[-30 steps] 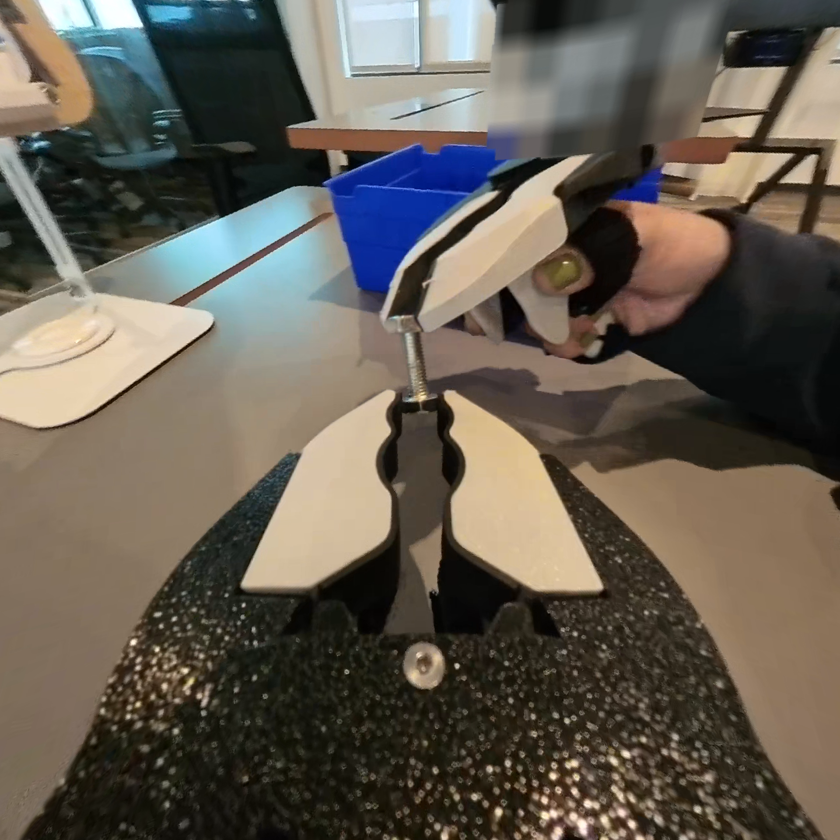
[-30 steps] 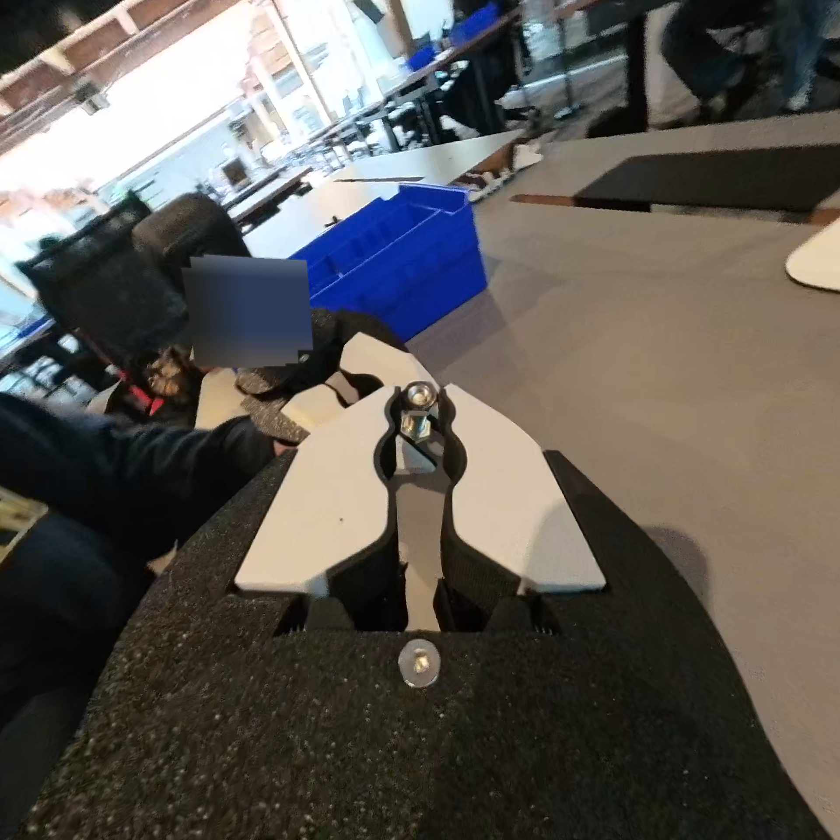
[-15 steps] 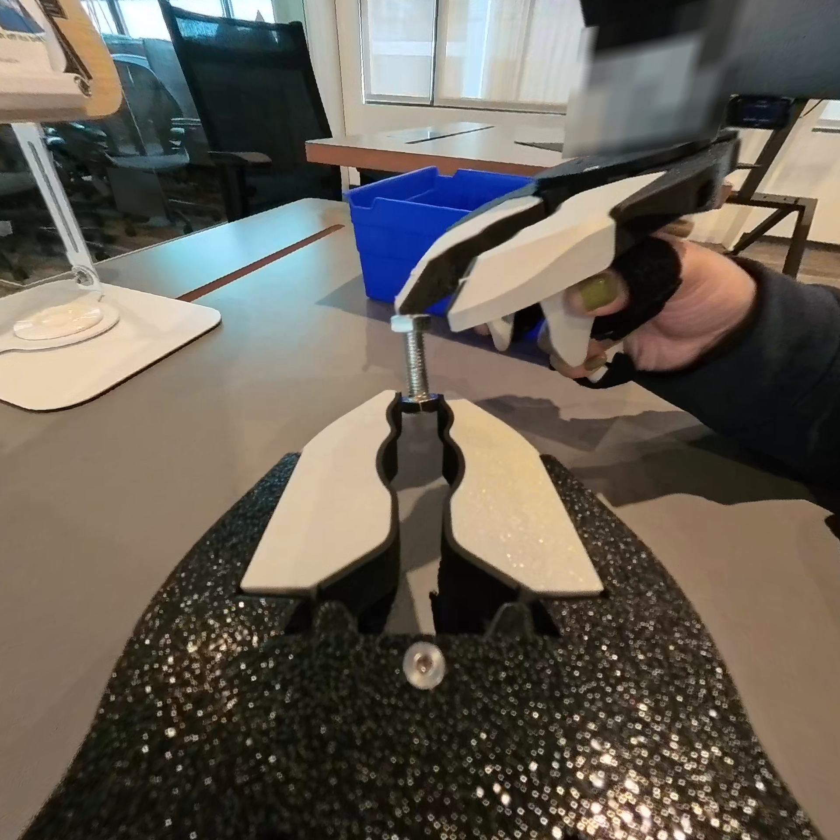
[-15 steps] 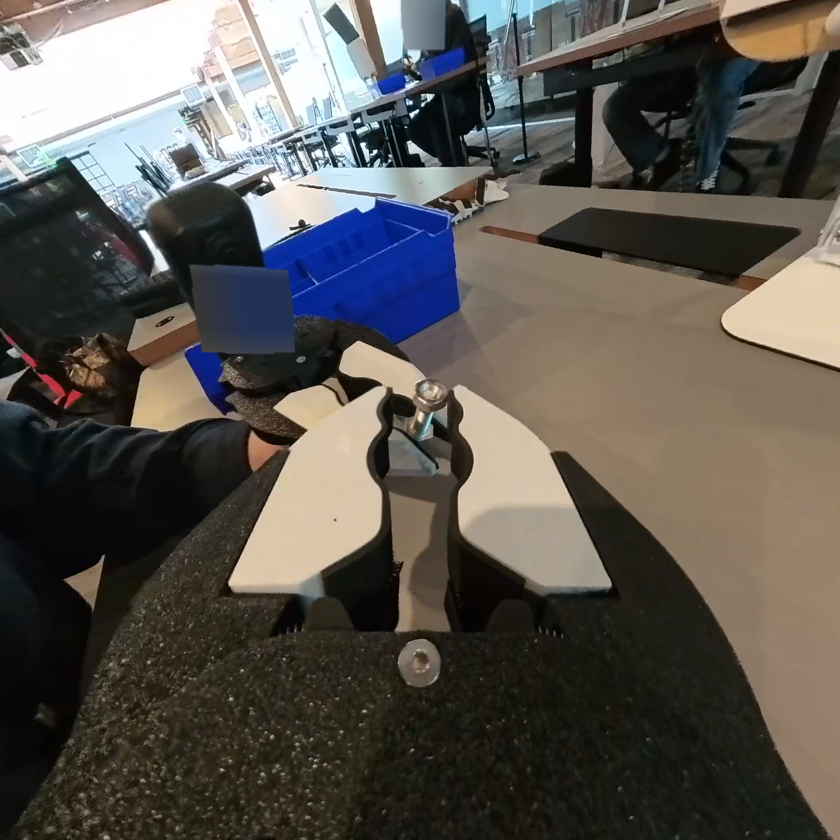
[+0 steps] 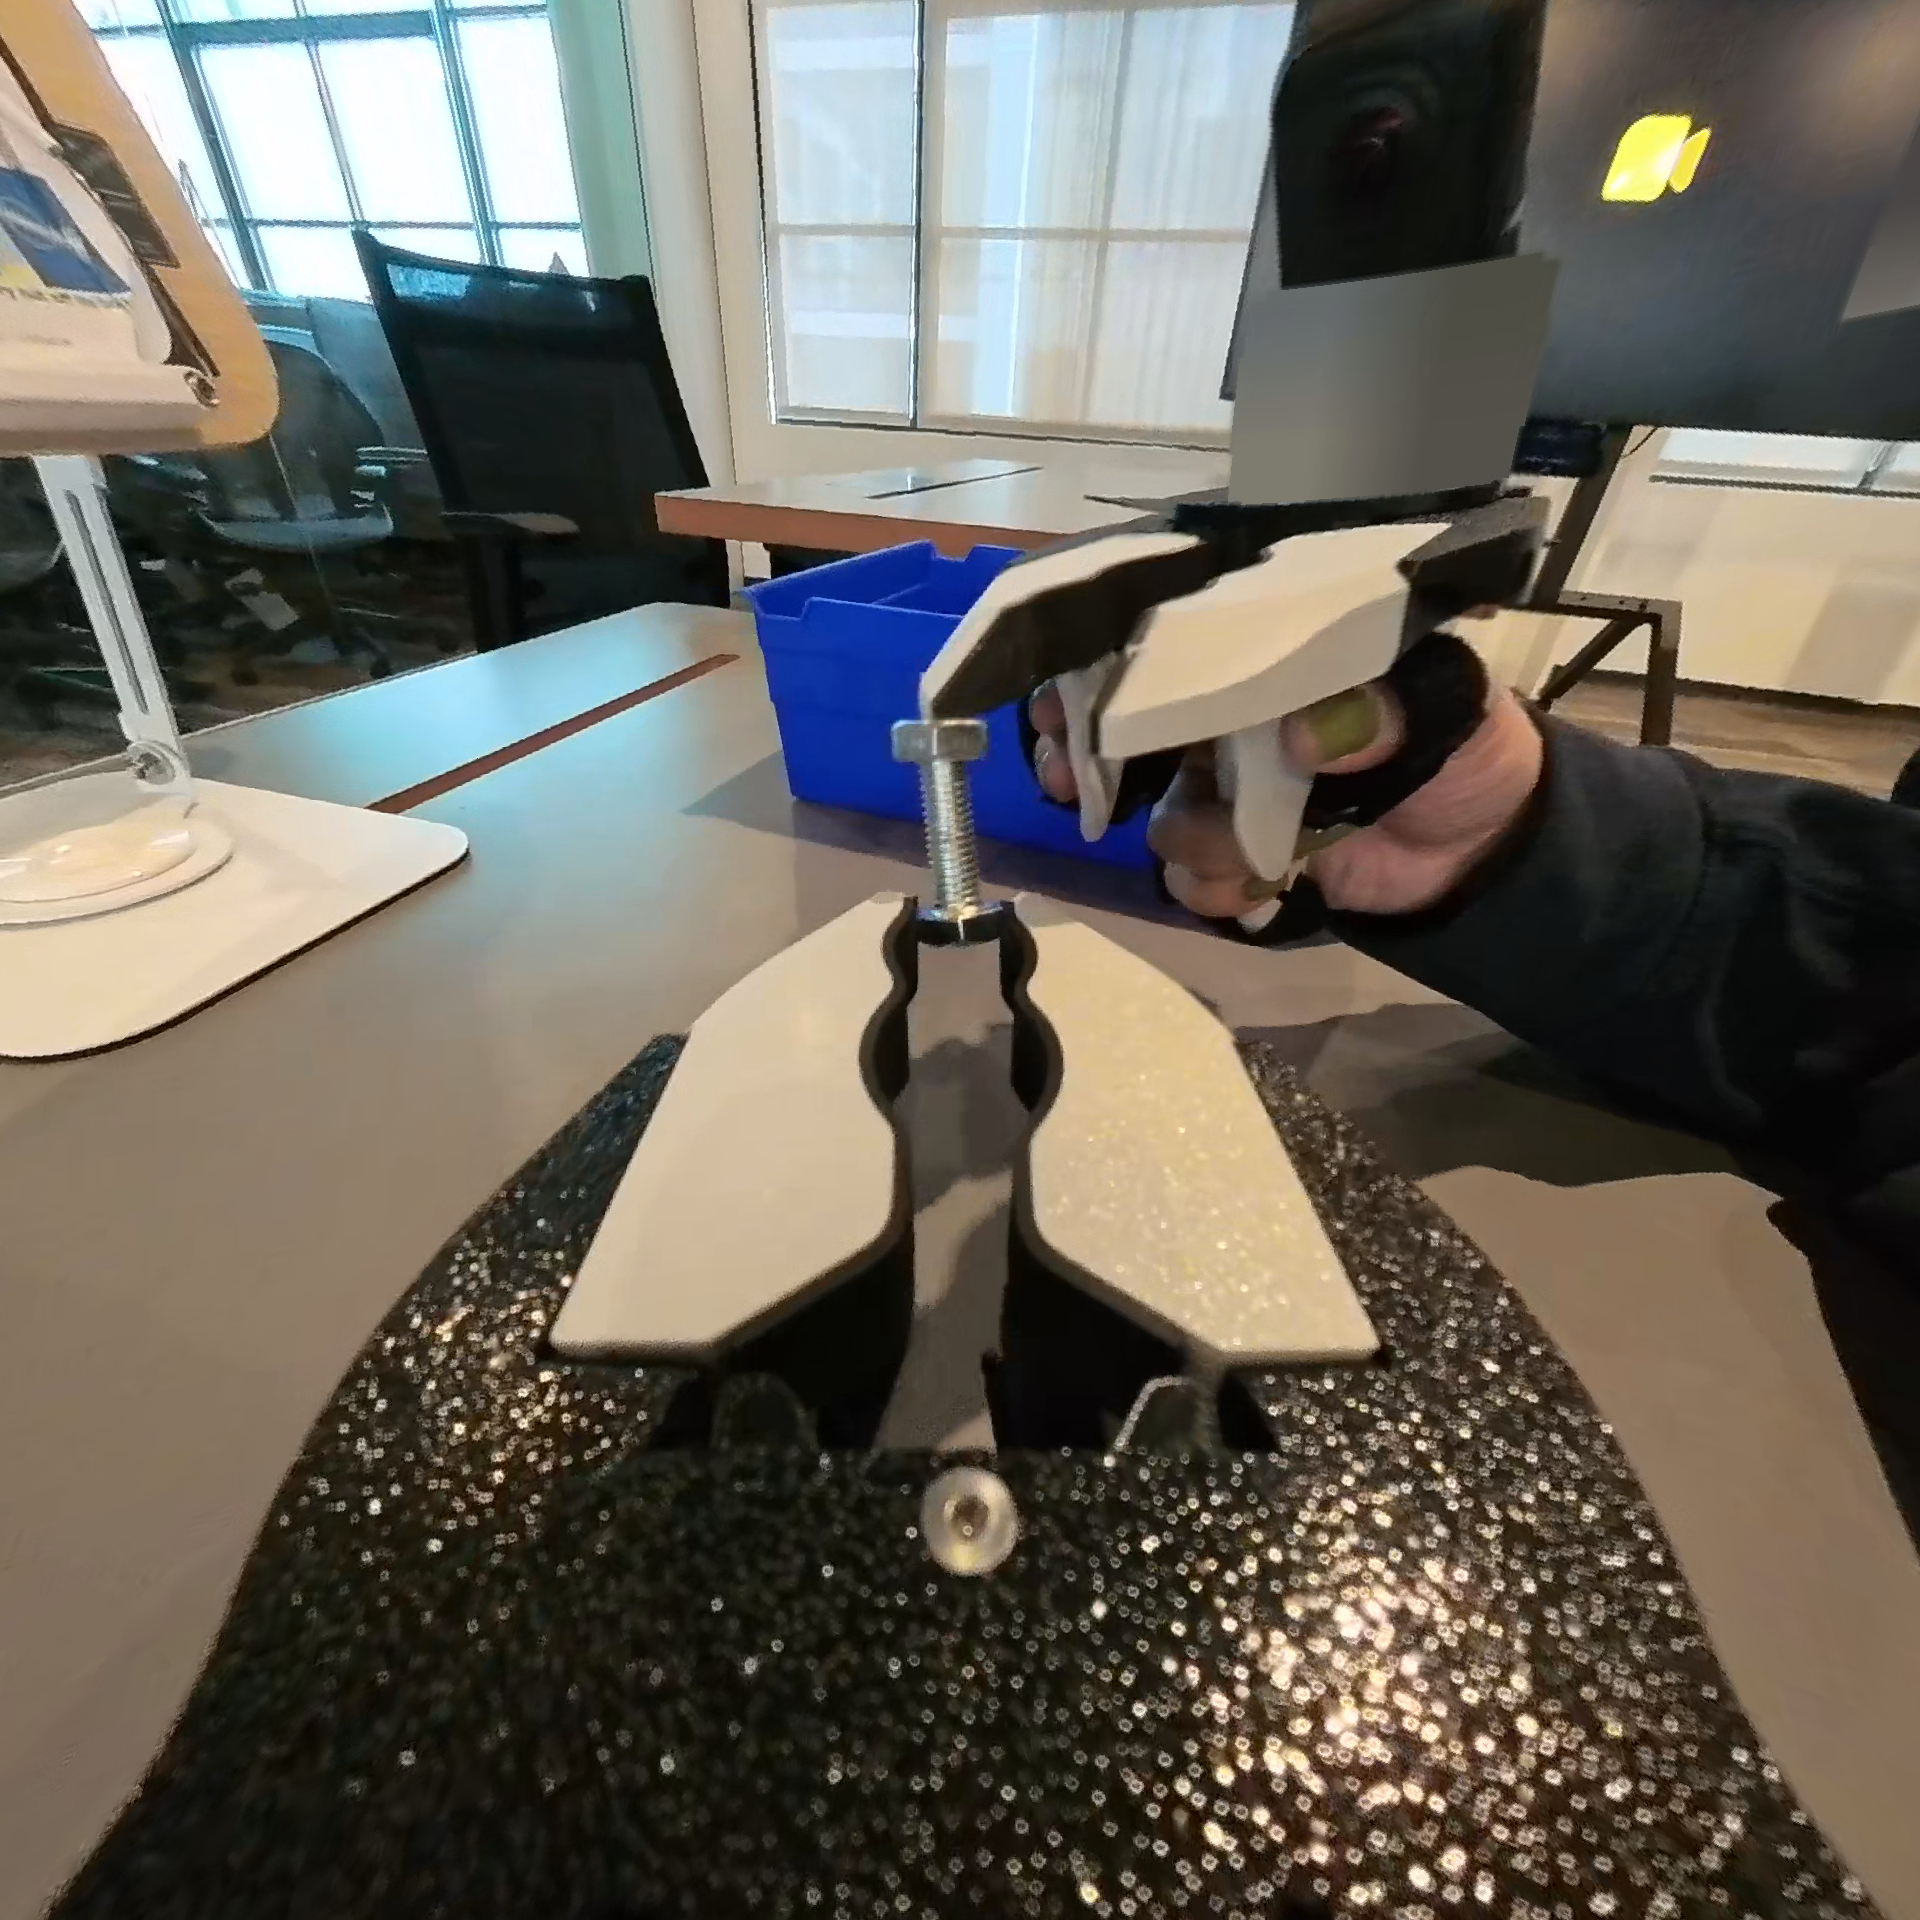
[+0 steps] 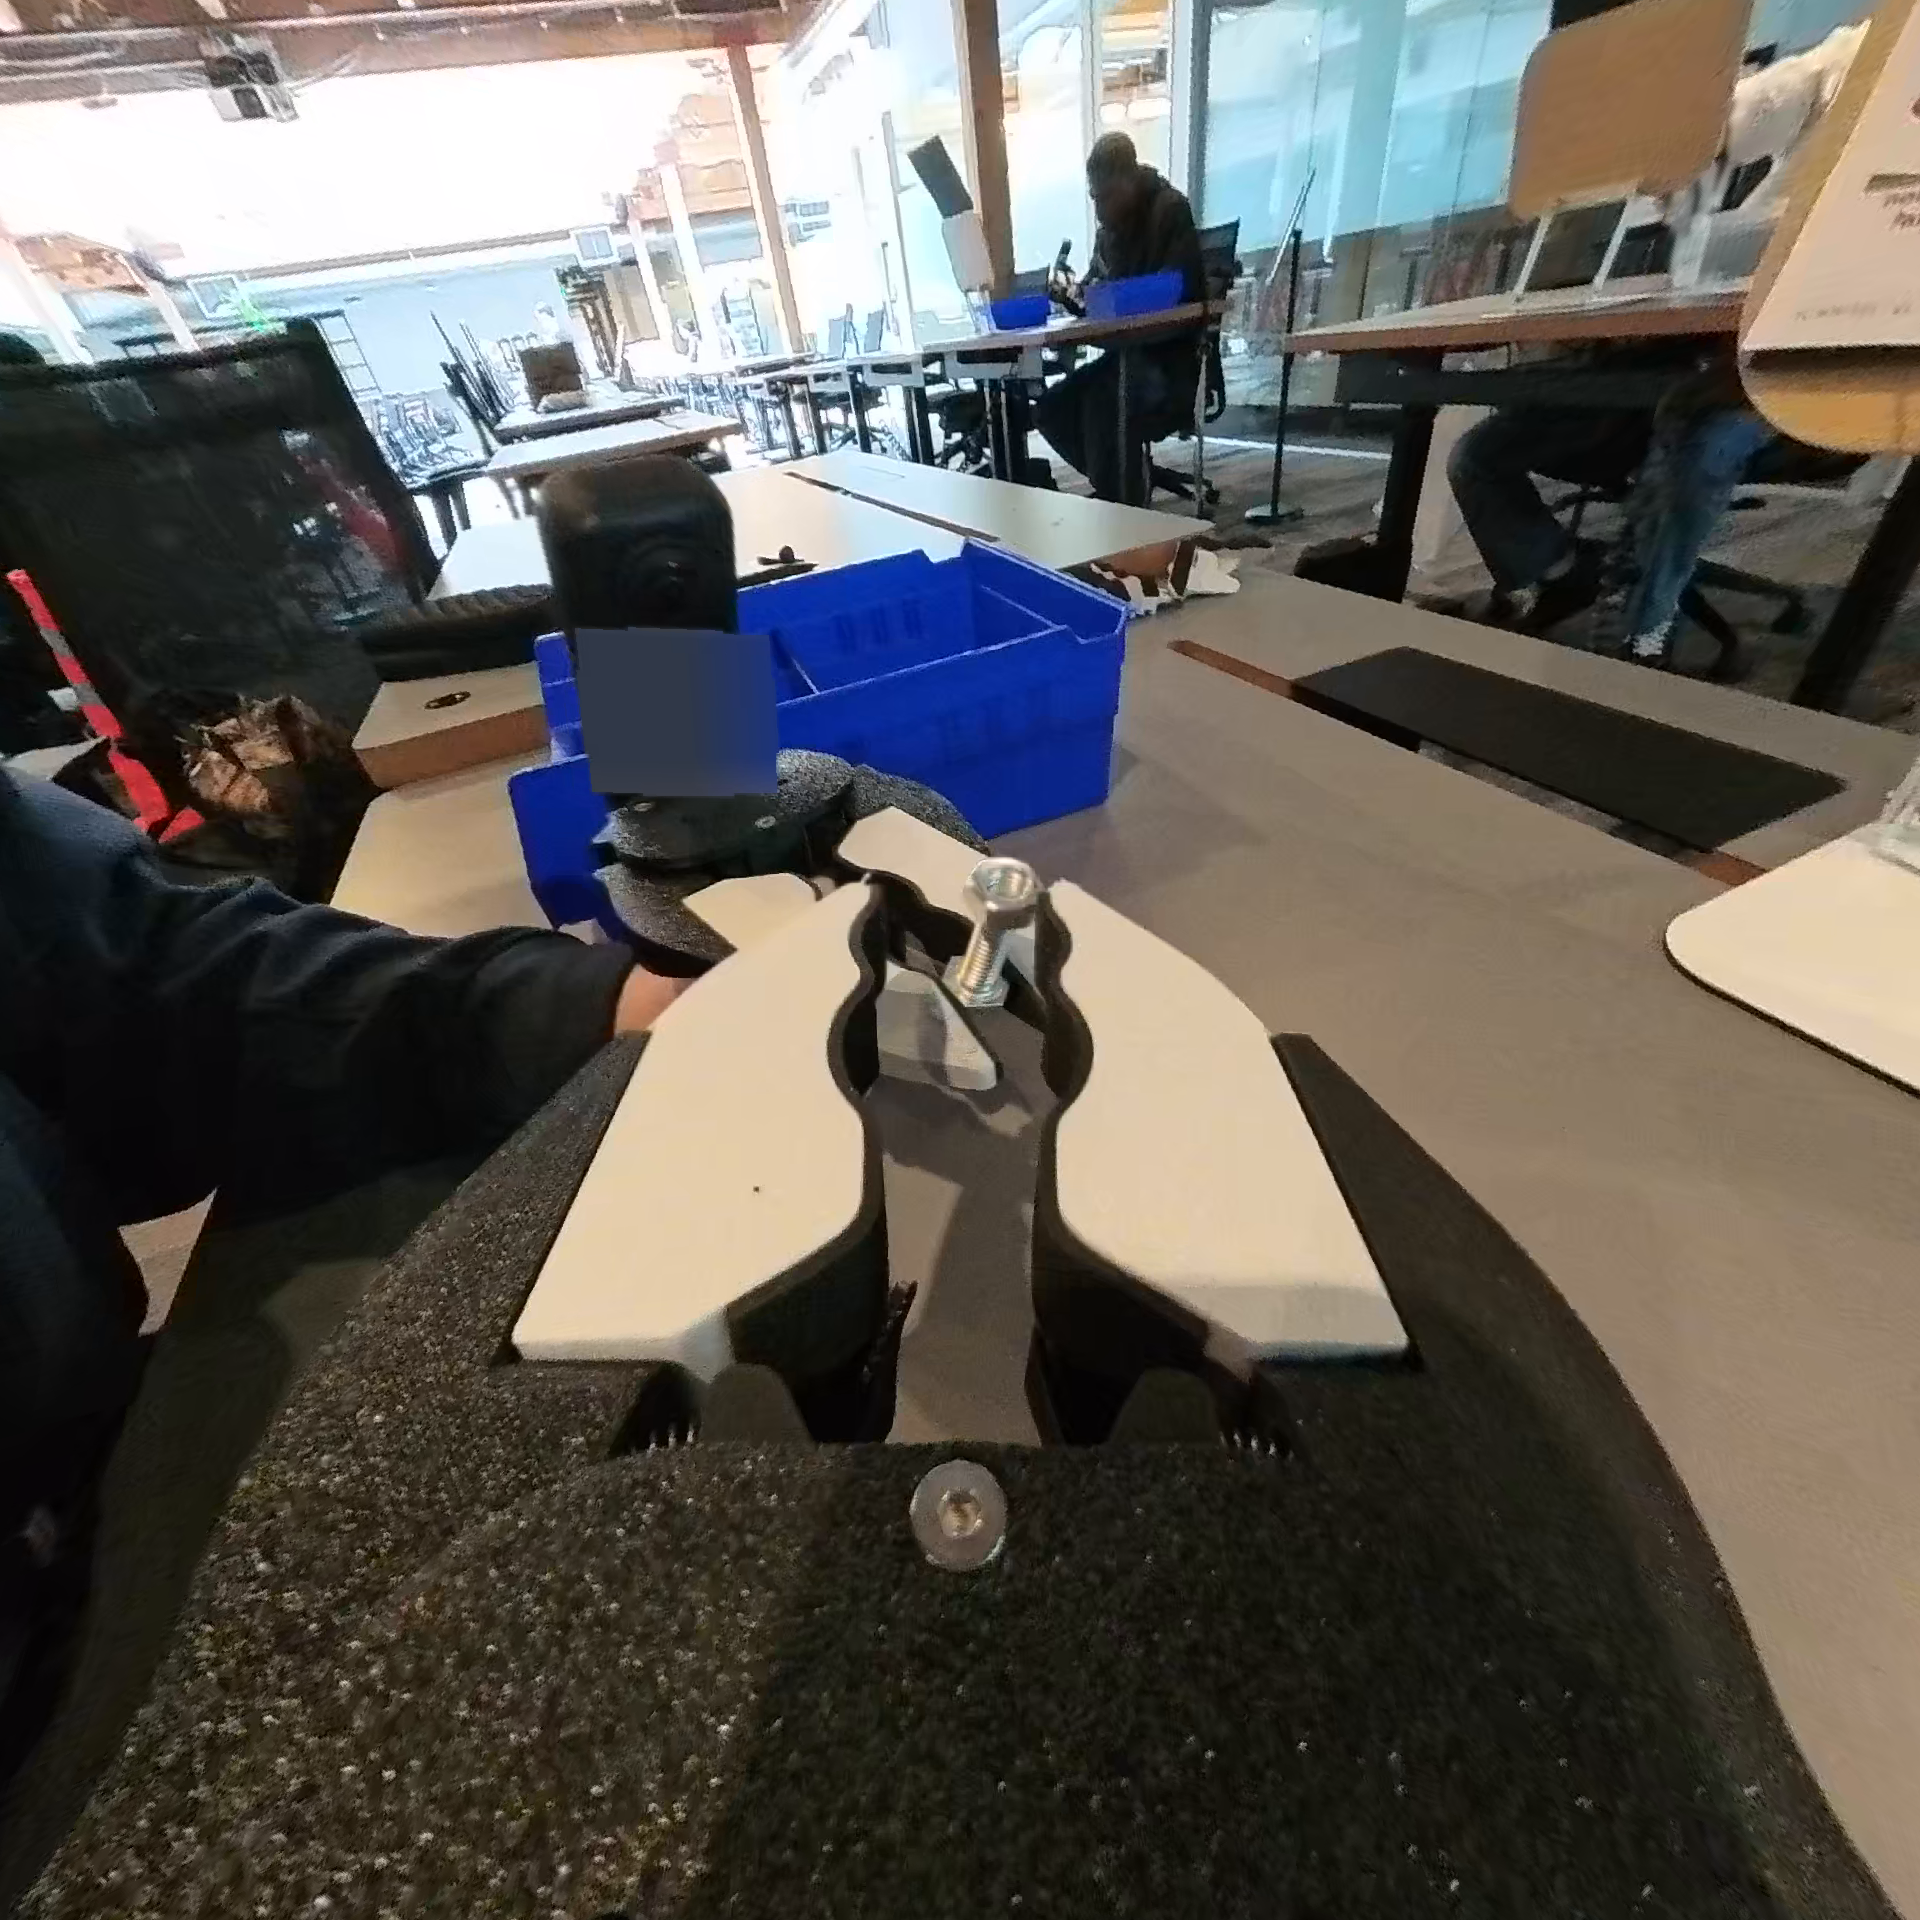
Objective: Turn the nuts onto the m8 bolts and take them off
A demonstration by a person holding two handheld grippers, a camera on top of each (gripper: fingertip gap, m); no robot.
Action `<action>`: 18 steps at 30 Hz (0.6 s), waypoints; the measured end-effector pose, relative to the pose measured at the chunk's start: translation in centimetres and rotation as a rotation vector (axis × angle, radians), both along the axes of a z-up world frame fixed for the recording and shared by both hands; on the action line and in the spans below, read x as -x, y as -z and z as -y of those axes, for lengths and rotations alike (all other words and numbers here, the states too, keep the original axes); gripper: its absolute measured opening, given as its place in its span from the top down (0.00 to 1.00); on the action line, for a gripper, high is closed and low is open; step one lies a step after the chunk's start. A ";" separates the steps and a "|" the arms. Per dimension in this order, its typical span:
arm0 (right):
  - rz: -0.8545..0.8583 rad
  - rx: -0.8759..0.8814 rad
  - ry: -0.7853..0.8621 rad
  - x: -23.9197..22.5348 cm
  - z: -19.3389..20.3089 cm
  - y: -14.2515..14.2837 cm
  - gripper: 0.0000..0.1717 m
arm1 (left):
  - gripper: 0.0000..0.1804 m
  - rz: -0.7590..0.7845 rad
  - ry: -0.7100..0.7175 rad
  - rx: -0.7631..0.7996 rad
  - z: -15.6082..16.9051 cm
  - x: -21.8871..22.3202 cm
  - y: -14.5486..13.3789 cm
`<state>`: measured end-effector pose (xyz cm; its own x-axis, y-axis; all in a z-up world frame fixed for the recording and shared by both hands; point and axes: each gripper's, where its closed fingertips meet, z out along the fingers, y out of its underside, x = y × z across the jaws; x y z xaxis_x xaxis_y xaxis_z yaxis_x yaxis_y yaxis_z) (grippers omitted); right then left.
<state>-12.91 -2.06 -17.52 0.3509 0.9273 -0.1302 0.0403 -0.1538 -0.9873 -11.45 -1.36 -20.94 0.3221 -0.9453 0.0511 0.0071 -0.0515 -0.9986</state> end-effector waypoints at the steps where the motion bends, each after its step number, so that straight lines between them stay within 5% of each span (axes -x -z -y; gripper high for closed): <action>1: -0.002 -0.004 -0.001 0.0 0.0 -0.1 0.85 | 0.92 0.004 0.003 0.002 0.0 0.0 0.0; 18: 0.020 -0.039 -0.005 -0.2 0.2 -0.2 0.85 | 0.92 0.026 0.023 0.001 0.2 0.1 -0.3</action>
